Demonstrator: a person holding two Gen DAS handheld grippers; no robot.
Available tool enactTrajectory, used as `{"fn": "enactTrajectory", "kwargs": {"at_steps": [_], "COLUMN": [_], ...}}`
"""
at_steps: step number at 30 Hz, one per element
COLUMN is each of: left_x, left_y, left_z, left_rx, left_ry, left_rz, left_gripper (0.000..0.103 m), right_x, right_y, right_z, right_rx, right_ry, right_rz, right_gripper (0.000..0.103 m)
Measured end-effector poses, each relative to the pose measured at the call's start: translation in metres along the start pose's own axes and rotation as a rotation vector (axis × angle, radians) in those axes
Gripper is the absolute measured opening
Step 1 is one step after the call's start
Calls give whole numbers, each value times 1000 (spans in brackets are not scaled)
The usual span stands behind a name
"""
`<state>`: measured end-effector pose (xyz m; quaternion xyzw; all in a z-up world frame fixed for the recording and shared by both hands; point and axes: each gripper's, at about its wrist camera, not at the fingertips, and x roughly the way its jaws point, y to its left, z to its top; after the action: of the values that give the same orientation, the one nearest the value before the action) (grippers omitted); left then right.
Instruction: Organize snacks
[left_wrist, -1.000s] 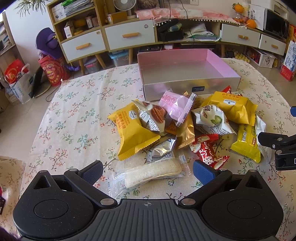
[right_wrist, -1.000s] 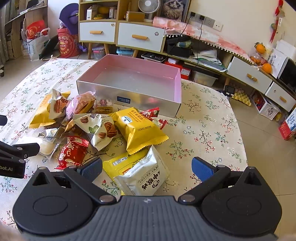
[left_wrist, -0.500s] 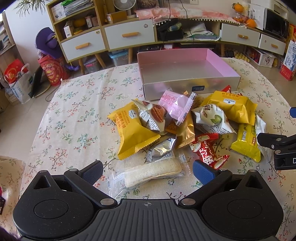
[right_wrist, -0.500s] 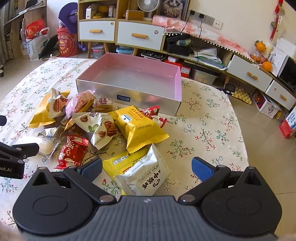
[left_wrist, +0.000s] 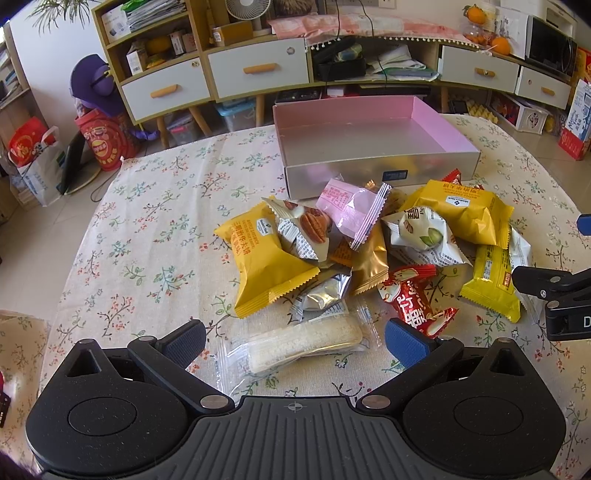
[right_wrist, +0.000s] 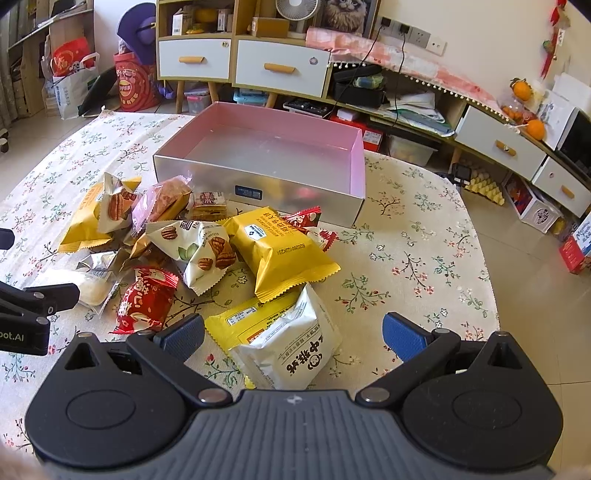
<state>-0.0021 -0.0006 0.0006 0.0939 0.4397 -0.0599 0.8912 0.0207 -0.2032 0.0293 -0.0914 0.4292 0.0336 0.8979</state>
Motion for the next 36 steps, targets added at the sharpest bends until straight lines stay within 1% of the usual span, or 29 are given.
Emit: {"fn": "enactTrajectory", "kwargs": {"at_steps": [25, 36], "left_x": [0, 1], "left_y": [0, 4], "left_z": [0, 2], "left_rx": [1, -8], "left_ry": [1, 8], "left_rz": [0, -14], "left_gripper": [103, 103], "right_x": [0, -1], "right_y": [0, -8], "right_z": [0, 5], "right_rx": [-2, 16], "right_ry": [3, 7], "right_rz": [-2, 5], "right_gripper": [103, 103]}}
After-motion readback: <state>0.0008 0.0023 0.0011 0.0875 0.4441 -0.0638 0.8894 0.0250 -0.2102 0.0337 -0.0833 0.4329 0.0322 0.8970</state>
